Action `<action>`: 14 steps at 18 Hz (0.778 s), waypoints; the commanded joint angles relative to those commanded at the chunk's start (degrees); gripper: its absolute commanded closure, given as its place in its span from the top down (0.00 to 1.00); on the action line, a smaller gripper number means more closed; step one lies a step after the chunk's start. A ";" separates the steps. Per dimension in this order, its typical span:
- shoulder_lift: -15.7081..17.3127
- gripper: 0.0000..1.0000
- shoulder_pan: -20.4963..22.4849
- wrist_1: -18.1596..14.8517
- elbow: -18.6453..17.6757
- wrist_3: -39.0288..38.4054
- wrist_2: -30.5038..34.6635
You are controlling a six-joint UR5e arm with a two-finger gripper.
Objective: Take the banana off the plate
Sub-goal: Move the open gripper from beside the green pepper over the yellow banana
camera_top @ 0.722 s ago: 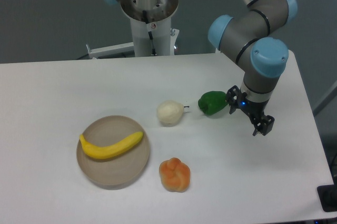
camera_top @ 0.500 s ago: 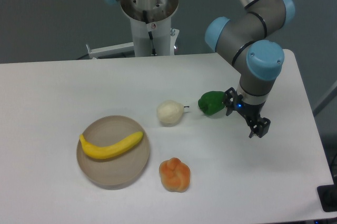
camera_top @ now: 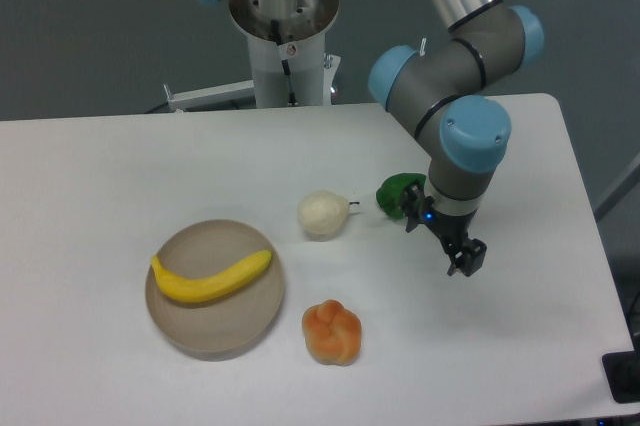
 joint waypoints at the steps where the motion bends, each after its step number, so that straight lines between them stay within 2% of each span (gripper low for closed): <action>1: 0.26 1.00 -0.18 0.00 -0.17 -1.05 -0.97; 7: 2.46 1.00 -8.43 -0.35 -3.86 -10.45 -2.29; 10: 1.67 1.00 -14.57 0.17 -3.78 -18.52 -2.12; 14: 0.27 1.00 -18.54 0.26 -3.87 -19.26 -2.29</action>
